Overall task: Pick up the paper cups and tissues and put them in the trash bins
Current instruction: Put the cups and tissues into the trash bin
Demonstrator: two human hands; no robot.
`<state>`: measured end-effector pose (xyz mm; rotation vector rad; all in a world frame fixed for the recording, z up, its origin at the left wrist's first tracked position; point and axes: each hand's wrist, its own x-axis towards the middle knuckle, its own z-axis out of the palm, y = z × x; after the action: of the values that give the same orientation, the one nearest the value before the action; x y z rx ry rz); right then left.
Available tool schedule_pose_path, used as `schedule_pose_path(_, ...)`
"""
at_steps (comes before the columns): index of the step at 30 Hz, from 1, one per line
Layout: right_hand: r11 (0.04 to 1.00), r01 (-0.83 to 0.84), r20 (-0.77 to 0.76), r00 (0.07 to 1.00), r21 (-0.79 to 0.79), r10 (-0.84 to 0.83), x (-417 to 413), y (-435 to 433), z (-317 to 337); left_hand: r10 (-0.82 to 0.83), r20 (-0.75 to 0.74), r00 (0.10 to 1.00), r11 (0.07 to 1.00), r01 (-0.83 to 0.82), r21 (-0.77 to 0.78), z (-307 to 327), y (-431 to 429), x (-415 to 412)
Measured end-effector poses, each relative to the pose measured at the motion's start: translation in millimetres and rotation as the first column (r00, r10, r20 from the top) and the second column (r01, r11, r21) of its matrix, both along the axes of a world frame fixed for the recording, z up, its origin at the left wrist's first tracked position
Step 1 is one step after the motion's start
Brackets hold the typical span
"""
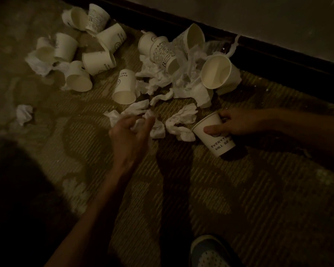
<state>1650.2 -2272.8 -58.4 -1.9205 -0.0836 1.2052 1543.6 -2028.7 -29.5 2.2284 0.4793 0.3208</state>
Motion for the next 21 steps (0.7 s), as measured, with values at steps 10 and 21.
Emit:
schedule_pose_path(10,1.000,0.010,-0.004,1.000,0.000,-0.010,0.8,-0.1,0.0,-0.225,-0.325,0.919,0.933,0.299,0.199,-54.4,15.0,20.6)
schedule_pose_path(21,0.999,0.034,-0.022,0.999,0.006,-0.034,-1.3,0.4,3.7,-0.093,-0.260,0.961,0.958,0.158,0.240,-54.5,5.6,17.6)
